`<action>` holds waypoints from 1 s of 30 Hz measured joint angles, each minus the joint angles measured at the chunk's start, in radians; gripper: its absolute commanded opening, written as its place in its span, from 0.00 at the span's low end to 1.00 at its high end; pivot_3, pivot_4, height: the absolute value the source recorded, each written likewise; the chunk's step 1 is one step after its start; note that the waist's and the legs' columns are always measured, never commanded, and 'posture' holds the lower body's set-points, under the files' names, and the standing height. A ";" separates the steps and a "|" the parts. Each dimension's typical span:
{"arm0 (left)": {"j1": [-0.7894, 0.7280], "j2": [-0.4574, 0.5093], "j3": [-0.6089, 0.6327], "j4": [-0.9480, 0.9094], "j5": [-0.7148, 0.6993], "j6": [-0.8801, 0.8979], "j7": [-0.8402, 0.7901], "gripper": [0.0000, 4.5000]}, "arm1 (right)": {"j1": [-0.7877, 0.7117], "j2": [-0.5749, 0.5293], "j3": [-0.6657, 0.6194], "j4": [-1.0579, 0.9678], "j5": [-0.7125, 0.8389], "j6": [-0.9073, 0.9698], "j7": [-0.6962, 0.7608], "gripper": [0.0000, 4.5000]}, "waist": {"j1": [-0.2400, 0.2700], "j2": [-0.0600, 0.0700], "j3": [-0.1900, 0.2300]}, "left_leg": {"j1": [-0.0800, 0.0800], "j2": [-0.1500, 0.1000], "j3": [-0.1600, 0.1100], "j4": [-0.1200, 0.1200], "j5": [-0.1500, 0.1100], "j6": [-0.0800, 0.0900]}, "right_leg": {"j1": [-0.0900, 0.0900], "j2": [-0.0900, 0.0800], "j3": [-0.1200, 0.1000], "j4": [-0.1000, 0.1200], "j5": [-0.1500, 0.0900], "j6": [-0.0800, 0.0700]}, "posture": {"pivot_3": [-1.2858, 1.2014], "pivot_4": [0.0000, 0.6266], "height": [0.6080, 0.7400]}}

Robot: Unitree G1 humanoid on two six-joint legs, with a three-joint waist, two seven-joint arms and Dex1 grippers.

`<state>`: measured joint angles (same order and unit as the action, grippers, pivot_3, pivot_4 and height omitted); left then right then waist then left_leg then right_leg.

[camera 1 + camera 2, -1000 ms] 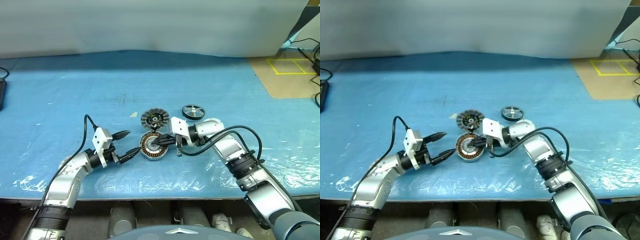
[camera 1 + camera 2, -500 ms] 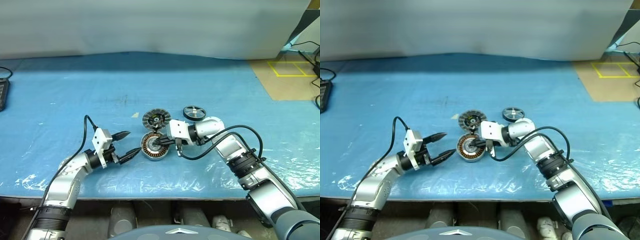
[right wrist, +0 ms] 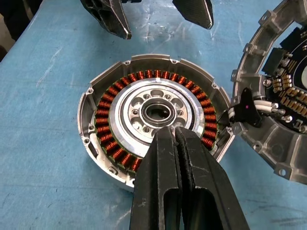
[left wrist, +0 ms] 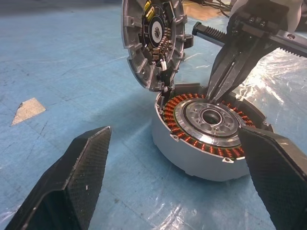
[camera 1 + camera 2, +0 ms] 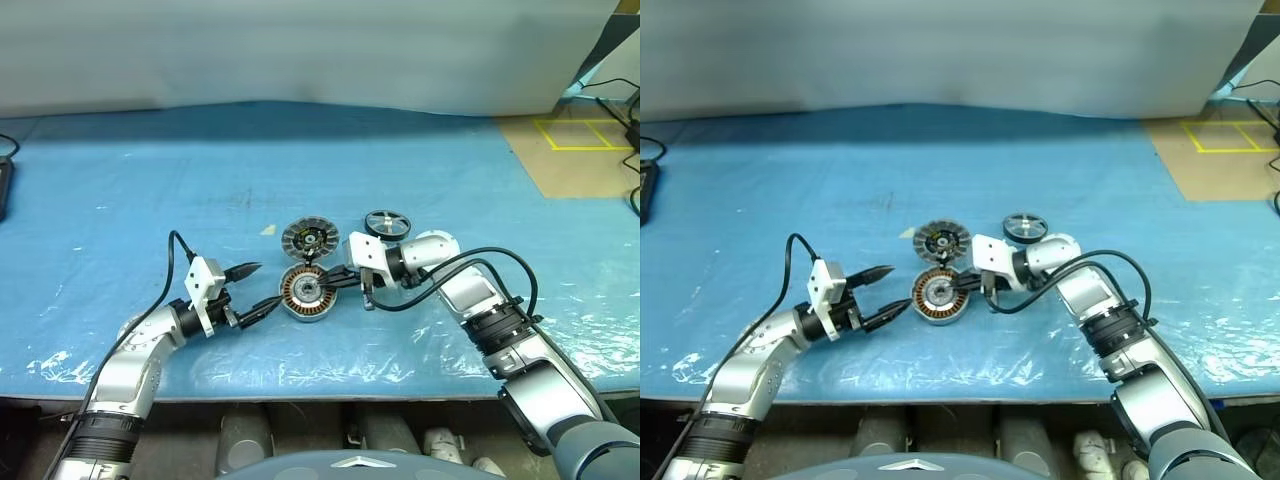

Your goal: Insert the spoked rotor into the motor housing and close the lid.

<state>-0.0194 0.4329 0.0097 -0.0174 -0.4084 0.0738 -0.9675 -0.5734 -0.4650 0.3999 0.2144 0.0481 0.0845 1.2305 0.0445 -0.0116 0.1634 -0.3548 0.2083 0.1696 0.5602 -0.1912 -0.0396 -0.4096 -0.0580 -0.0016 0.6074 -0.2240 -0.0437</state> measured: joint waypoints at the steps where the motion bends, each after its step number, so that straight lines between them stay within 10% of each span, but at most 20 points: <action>1: 0.000 0.000 0.000 0.000 0.000 0.000 0.000 0.99 | 0.003 0.000 0.000 -0.004 0.000 0.004 0.000 0.02 | 0.000 0.000 0.000 | 0.000 0.000 0.000 0.000 0.000 0.000 | 0.000 0.000 0.000 0.000 0.000 0.000 | 0.52 0.24 1.00; 30: 0.011 0.000 0.000 -0.011 0.000 0.004 0.016 0.99 | 0.003 0.044 0.004 -0.016 -0.003 0.025 0.000 0.02 | 0.000 0.000 0.000 | -0.010 0.000 0.000 0.001 0.000 0.000 | -0.010 0.000 0.000 0.002 0.000 0.000 | 0.52 0.24 1.00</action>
<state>-0.0080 0.4329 0.0095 -0.0282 -0.4084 0.0775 -0.9513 -0.5708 -0.4210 0.4036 0.1986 0.0453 0.1098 1.2301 0.0441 -0.0118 0.1637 -0.3650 0.2086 0.1698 0.5616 -0.1910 -0.0395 -0.4196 -0.0578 -0.0018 0.6091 -0.2236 -0.0438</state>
